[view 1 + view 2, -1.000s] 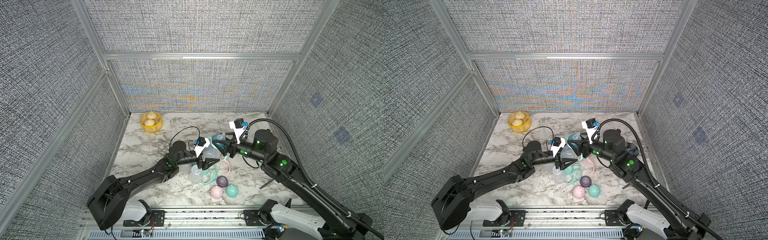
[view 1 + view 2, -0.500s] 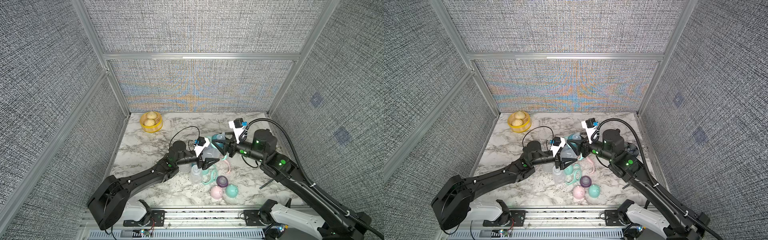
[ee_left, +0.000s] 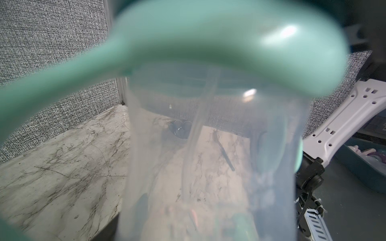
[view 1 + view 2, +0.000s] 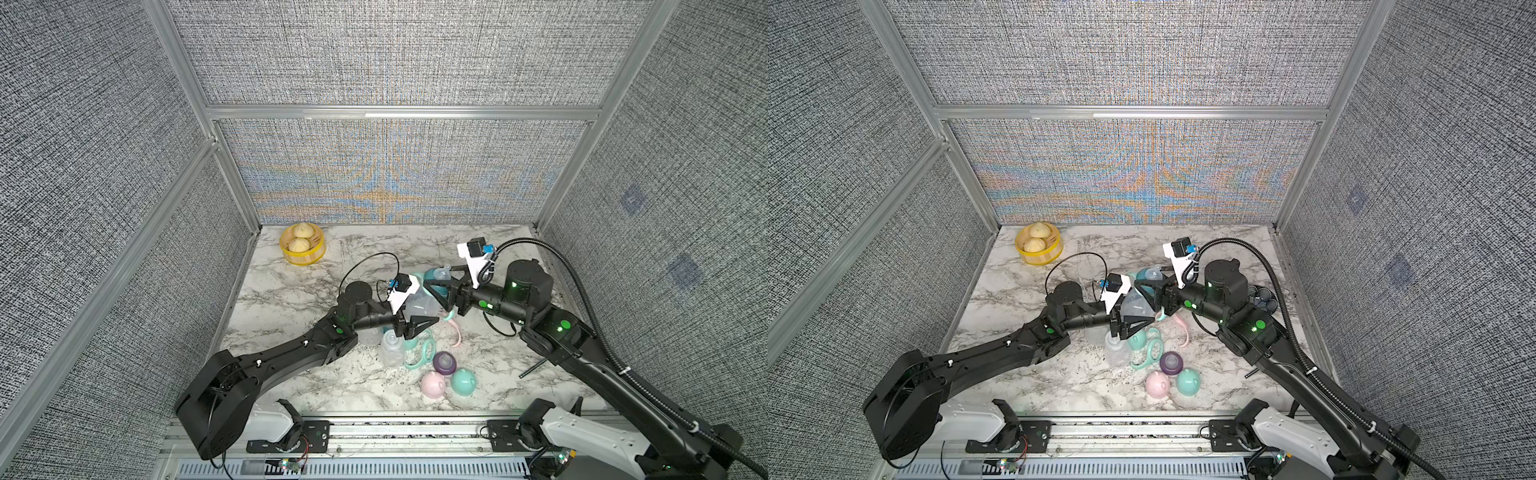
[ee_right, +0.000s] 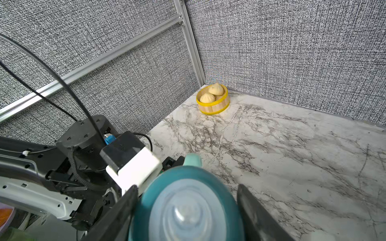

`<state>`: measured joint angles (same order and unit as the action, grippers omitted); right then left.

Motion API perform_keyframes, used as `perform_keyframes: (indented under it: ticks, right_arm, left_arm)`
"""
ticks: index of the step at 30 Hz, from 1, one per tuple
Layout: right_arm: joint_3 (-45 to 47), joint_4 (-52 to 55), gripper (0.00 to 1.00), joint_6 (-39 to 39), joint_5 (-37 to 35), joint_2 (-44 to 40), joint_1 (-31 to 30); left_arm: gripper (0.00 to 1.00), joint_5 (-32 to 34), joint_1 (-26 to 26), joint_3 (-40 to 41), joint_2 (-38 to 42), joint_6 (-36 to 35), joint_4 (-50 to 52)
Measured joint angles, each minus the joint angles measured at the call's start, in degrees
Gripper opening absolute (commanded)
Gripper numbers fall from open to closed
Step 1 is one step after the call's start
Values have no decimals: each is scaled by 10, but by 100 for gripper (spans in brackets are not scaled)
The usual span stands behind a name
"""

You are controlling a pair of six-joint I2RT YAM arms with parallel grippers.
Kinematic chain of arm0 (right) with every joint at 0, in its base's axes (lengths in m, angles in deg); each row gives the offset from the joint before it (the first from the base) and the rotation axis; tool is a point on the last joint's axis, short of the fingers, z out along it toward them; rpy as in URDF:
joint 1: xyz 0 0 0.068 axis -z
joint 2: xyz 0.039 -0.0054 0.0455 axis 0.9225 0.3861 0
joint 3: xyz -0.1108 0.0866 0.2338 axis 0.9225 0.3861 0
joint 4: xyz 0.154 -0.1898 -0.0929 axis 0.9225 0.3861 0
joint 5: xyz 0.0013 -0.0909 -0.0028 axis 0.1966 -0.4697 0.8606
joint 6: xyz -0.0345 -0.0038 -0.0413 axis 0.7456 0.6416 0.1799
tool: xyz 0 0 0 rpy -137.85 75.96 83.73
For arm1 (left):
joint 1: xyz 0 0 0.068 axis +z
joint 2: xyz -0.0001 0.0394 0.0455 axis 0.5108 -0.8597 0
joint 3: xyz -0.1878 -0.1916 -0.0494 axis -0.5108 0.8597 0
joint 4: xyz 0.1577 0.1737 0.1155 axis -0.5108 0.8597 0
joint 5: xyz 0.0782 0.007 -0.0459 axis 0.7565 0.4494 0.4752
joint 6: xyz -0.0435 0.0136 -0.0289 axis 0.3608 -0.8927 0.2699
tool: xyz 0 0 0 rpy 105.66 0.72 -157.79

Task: Assemble the baby bottles
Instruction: Screw the nipple onto the baby bottle.

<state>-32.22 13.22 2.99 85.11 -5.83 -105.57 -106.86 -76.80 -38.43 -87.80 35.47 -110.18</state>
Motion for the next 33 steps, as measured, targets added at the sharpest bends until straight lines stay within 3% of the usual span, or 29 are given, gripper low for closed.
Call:
perform_keyframes:
  ticks: [6, 12, 19, 23, 26, 28, 29, 32, 33]
  right_arm:
    - [-2, 0, 47, -1, -7, 3, 0]
    - [-8, -2, 31, -29, -83, 18, -22]
    - [-16, -15, 19, -98, -221, 52, -76]
    - [-60, -5, 18, -121, -336, 98, -125]
    - [-83, -7, 18, -132, -391, 120, -139]
    - [-89, -9, 21, -137, -410, 128, -144]
    - [-90, -10, 27, -140, -416, 131, -146]
    - [-90, -19, 65, -144, -422, 131, -147]
    - [-89, -17, 73, -142, -420, 127, -147]
  left_arm:
    - [0, 8, 0, -6, 0, 0, 10]
    - [0, 89, -5, -7, 12, -21, 32]
    - [0, 295, -58, 20, 28, -63, 16]
    - [0, 421, -92, 16, 14, -84, -8]
    - [0, 474, -103, 14, 5, -83, -42]
    - [0, 492, -107, 14, 1, -83, -57]
    - [0, 499, -108, 16, 0, -83, -62]
    - [0, 510, -108, 17, 0, -86, -68]
    - [0, 510, -108, 19, 1, -90, -68]
